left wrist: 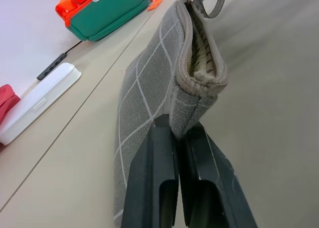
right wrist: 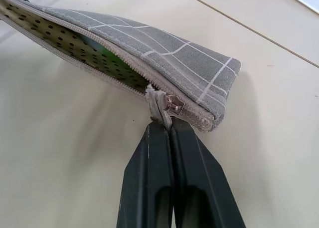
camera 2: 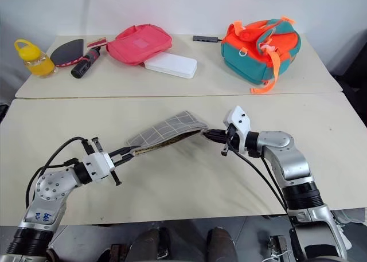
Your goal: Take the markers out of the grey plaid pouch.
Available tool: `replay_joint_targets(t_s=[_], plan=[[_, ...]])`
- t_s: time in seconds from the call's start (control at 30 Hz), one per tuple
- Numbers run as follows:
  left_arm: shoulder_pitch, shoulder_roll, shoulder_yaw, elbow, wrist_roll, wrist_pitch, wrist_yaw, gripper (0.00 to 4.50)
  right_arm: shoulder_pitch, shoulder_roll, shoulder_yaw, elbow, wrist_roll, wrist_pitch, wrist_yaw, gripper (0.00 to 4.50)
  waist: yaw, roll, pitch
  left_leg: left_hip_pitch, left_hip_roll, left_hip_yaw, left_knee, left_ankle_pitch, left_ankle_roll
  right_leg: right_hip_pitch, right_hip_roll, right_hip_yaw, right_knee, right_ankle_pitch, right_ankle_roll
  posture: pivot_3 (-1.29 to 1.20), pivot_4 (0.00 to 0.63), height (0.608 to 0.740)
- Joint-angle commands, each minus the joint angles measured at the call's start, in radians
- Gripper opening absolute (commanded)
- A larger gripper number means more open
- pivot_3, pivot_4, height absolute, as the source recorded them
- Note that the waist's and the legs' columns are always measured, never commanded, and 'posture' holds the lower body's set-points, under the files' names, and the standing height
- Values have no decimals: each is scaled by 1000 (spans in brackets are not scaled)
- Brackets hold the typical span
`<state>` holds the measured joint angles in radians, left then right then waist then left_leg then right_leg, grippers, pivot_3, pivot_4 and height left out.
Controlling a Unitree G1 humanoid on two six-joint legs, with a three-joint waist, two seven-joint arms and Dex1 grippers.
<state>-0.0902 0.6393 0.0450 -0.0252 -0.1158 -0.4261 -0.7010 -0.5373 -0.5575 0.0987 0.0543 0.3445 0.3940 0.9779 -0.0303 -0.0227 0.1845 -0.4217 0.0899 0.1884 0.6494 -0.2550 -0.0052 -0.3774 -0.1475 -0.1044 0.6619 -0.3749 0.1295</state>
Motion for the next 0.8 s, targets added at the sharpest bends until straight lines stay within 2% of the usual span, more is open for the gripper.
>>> replay_joint_targets(t_s=[0.03, 0.2, 0.47, 0.8], plan=[[-4, -1, 13, -14, -9, -10, 0, 0, -9, 5, -29, -24, 18, -13, 7, 48, 0, 0, 0, 0, 0, 0, 0, 0, 0, 0, 0, 0, 0, 0, 0, 0, 150, 740], [0, -1, 13, -17, -8, -7, 1, 0, -9, 11, -36, -23, 41, 14, 18, 48, 0, 0, 0, 0, 0, 0, 0, 0, 0, 0, 0, 0, 0, 0, 0, 0, 150, 740], [0, -2, 12, -19, -7, -6, 2, 0, -12, 8, -24, -19, 18, -8, 13, 2623, 0, 0, 0, 0, 0, 0, 0, 0, 0, 0, 0, 0, 0, 0, 0, 0, 150, 740], [3, -1, 20, -28, -23, 9, 0, 0, 9, -50, -57, -28, 27, 12, 31, 2623, 2, 0, 0, 0, 0, 0, 0, 0, 0, 0, 0, 0, 0, 0, 0, 0, 150, 740]])
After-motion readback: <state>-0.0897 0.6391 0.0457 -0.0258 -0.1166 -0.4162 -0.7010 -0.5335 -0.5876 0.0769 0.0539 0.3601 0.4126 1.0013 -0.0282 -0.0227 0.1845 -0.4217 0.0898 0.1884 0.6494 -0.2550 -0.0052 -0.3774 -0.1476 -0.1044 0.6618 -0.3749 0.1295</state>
